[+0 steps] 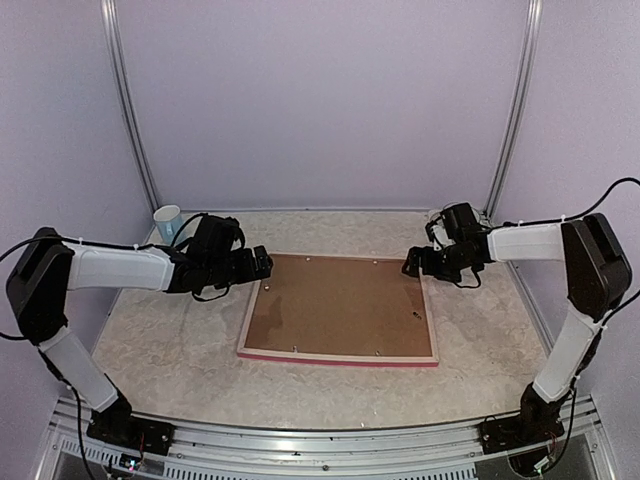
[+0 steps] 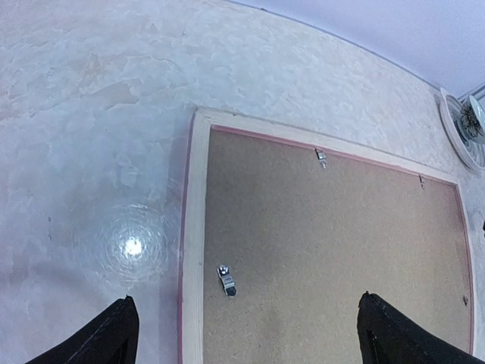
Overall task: Put the photo into the frame
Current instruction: Rotate the photo frame at the center of the board, then press the fastener onto the backboard.
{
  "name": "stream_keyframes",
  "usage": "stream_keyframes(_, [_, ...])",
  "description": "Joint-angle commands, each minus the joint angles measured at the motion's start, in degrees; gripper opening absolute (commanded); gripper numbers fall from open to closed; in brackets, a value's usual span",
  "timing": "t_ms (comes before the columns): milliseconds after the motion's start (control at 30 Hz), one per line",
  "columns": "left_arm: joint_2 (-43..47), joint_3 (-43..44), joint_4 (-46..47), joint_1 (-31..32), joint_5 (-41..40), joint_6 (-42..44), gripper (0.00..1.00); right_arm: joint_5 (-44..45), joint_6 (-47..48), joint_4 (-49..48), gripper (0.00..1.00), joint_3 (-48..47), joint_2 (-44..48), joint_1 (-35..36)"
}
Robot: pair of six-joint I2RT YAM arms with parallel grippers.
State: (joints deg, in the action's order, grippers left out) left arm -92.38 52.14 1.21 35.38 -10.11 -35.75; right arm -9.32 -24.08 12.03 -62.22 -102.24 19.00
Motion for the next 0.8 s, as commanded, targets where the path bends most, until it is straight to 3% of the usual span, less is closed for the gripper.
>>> stream_keyframes(0, [-5.5,4.0,-2.7,-1.7,-0.9,4.1,0.99,2.5,0.5,1.1,0.99,3.1,7.5,0.3])
stream_keyframes(267, [-11.7,5.7,-1.7,-2.5,1.5,5.0,0.94,2.5,0.5,1.6,0.99,8.3,14.7,0.3])
stream_keyframes(767, [-16.5,6.2,0.4,-2.8,3.2,5.9,0.83,1.6,-0.3,-0.8,0.99,13.8,15.1,0.3])
